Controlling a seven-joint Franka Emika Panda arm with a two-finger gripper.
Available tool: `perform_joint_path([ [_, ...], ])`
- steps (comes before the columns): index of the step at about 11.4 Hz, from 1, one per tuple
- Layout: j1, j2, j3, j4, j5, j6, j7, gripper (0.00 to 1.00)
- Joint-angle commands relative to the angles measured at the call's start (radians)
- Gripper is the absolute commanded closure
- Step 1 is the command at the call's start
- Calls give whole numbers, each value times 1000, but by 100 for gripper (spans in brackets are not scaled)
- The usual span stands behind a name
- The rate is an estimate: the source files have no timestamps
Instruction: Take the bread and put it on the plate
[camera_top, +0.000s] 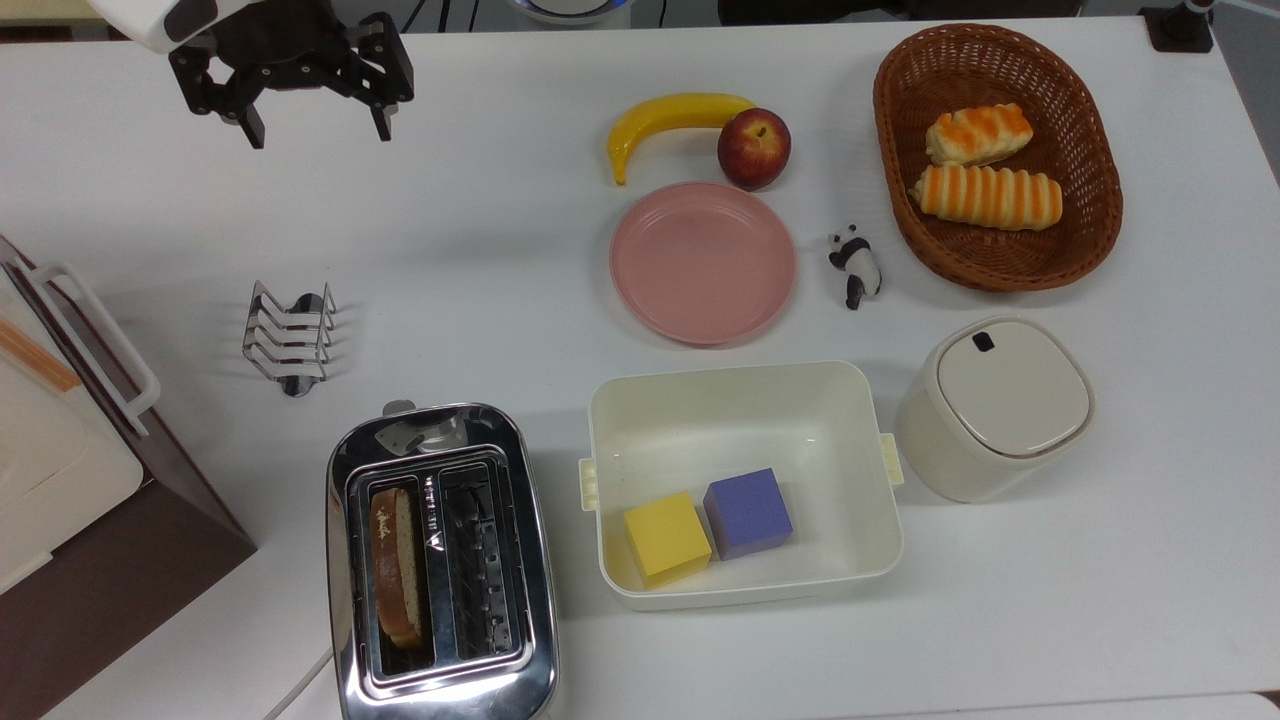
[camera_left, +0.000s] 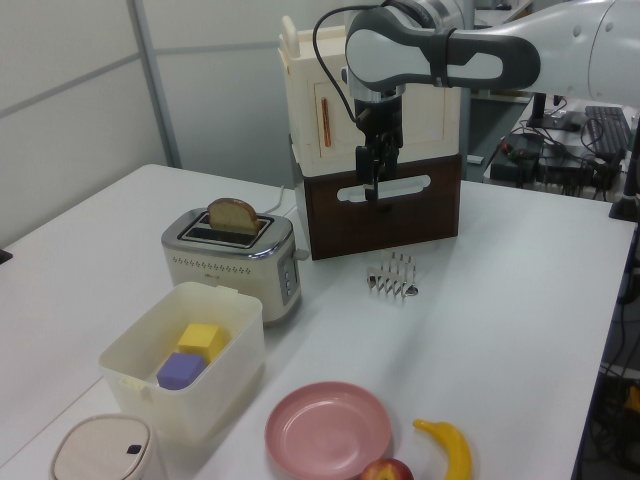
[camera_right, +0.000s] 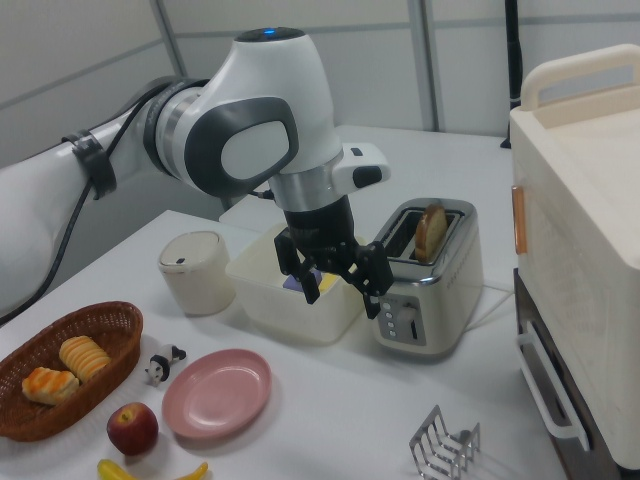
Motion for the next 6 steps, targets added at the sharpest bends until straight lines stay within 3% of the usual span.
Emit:
perform_joint_path([
  [1,5,-19,0,-26,19,22,18,0],
  [6,12,-10,2,-27,24,45,15,0],
])
